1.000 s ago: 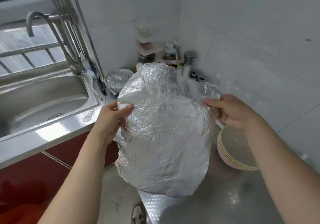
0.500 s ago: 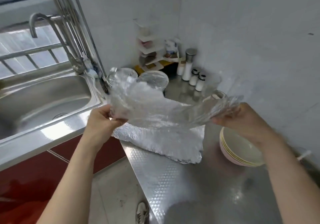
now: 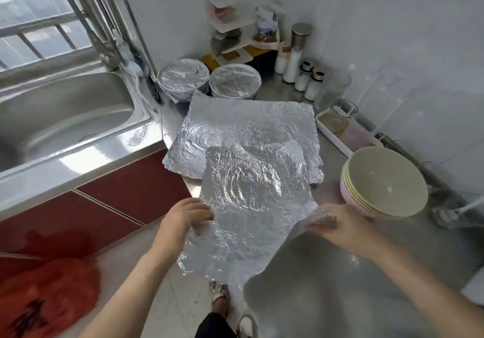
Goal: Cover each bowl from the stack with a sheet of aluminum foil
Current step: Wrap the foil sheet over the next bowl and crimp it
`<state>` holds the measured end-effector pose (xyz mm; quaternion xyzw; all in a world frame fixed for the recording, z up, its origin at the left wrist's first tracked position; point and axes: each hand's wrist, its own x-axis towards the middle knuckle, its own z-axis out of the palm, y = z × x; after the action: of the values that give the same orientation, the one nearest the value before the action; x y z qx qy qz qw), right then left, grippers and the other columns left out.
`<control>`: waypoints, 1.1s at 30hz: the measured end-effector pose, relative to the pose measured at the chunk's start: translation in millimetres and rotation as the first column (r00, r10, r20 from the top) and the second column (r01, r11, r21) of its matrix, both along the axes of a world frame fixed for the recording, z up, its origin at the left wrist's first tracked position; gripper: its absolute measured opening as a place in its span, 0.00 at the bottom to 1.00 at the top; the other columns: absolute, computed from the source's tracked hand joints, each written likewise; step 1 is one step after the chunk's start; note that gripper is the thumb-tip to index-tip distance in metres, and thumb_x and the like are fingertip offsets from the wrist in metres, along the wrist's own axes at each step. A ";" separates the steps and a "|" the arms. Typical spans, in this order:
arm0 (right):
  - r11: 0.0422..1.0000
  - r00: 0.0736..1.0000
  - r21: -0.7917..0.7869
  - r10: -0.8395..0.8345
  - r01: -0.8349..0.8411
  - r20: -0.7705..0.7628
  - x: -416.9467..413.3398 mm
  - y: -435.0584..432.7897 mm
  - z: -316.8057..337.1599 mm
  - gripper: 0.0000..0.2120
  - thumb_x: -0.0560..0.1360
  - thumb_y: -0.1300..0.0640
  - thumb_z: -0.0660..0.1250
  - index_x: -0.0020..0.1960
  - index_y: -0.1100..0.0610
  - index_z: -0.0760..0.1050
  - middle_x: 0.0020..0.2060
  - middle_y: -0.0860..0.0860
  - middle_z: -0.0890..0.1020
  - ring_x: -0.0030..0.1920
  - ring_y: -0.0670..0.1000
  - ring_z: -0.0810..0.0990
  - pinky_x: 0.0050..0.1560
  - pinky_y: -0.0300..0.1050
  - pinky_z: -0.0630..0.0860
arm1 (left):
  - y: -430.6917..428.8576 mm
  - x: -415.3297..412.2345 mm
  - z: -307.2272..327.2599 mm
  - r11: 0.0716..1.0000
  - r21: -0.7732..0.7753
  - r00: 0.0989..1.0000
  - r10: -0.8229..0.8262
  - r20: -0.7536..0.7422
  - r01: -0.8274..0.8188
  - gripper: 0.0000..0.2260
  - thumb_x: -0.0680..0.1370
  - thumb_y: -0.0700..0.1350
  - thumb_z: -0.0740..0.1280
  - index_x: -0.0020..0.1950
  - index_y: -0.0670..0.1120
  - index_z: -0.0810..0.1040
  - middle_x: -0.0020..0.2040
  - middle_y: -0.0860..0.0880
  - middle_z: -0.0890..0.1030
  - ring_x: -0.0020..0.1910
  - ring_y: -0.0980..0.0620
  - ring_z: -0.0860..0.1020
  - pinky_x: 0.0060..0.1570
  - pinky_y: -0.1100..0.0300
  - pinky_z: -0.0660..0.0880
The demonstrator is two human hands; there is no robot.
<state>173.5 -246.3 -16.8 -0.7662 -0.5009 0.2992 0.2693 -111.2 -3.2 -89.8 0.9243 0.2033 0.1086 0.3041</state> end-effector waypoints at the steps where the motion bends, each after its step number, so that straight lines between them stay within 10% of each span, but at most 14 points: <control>1: 0.999 0.998 -0.024 0.031 -0.030 0.048 0.1 -3.8 -10.8 0.04 0.69 0.38 0.71 0.44 0.34 0.81 0.42 0.36 0.84 0.44 0.36 0.81 0.49 0.42 0.78 | -7.8 -1.5 -3.0 1.000 0.013 1.000 0.002 0.005 -0.002 0.11 0.73 0.48 0.65 0.51 0.60 0.83 0.56 0.77 0.72 0.62 0.71 0.68 0.63 0.68 0.66; 4: 0.992 0.984 -0.070 0.110 -0.101 0.137 5.1 -17.6 -45.3 0.18 0.69 0.33 0.66 0.51 0.43 0.82 0.51 0.39 0.83 0.53 0.41 0.81 0.52 0.51 0.79 | -21.0 -4.0 -19.7 0.992 0.112 0.994 -0.046 -0.094 0.057 0.16 0.72 0.39 0.70 0.56 0.56 0.82 0.60 0.63 0.78 0.62 0.52 0.75 0.63 0.53 0.72; 8: 0.915 0.840 -0.239 0.396 -0.325 0.371 20.8 -36.2 -82.5 0.37 0.64 0.68 0.61 0.68 0.42 0.71 0.71 0.43 0.67 0.71 0.47 0.68 0.57 0.57 0.75 | -22.1 -5.1 -28.0 0.991 0.111 0.965 -0.042 -0.257 0.073 0.25 0.69 0.37 0.72 0.60 0.60 0.77 0.63 0.59 0.78 0.64 0.48 0.75 0.60 0.46 0.73; 11: 0.876 0.711 -0.274 0.482 -0.396 0.513 21.5 -36.5 -95.6 0.50 0.55 0.77 0.70 0.70 0.44 0.66 0.68 0.51 0.73 0.65 0.53 0.75 0.41 0.50 0.78 | -33.1 -3.5 -19.6 0.979 0.172 0.968 -0.066 -0.241 0.109 0.32 0.62 0.32 0.72 0.60 0.58 0.77 0.63 0.57 0.78 0.64 0.49 0.73 0.61 0.50 0.71; 17: 0.921 0.779 -0.164 0.388 -0.354 0.493 29.8 -36.4 -120.9 0.43 0.59 0.75 0.74 0.65 0.42 0.70 0.65 0.45 0.77 0.63 0.48 0.77 0.43 0.42 0.74 | -33.4 -12.6 -39.6 0.976 0.191 0.971 -0.059 -0.230 0.104 0.14 0.74 0.46 0.66 0.56 0.61 0.80 0.61 0.61 0.79 0.61 0.48 0.75 0.55 0.45 0.73; 21: 0.977 0.943 -0.081 0.211 -0.196 0.259 30.7 -31.1 -110.9 0.07 0.77 0.54 0.68 0.54 0.48 0.81 0.57 0.45 0.82 0.58 0.45 0.79 0.55 0.41 0.76 | -32.7 -16.6 -48.5 0.995 0.067 0.982 0.088 -0.169 -0.078 0.16 0.72 0.40 0.67 0.52 0.59 0.83 0.56 0.63 0.81 0.53 0.47 0.74 0.49 0.44 0.74; 24: 0.997 0.987 -0.037 -0.055 0.062 0.150 26.7 -25.9 -104.8 0.21 0.76 0.39 0.62 0.51 0.55 0.83 0.47 0.51 0.85 0.49 0.49 0.82 0.51 0.49 0.77 | -38.5 -3.0 -41.0 0.912 -0.152 0.913 0.343 -0.222 -0.380 0.05 0.71 0.48 0.76 0.43 0.49 0.85 0.45 0.58 0.79 0.52 0.49 0.69 0.50 0.56 0.67; 28: 0.944 0.947 -0.150 -0.266 0.294 0.180 24.1 -17.1 -107.1 0.13 0.74 0.43 0.68 0.38 0.51 0.80 0.34 0.49 0.82 0.40 0.54 0.80 0.42 0.49 0.75 | -39.9 1.2 -44.8 0.770 -0.309 0.822 0.462 -0.333 -0.558 0.09 0.71 0.52 0.75 0.37 0.51 0.79 0.41 0.58 0.76 0.56 0.50 0.68 0.55 0.55 0.68; 33: 0.903 0.904 -0.095 -0.406 0.420 0.133 9.3 -0.9 -108.1 0.09 0.76 0.50 0.69 0.51 0.52 0.84 0.40 0.47 0.84 0.45 0.50 0.80 0.39 0.42 0.69 | -41.8 -4.4 -55.5 0.664 -0.366 0.756 0.537 -0.374 -0.652 0.14 0.74 0.55 0.73 0.30 0.52 0.79 0.31 0.51 0.75 0.44 0.55 0.74 0.42 0.63 0.70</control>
<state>182.7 -247.2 -125.0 -0.8851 -0.3220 0.2225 0.2518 -115.6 -45.0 -145.3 0.7073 0.5502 0.0395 0.4421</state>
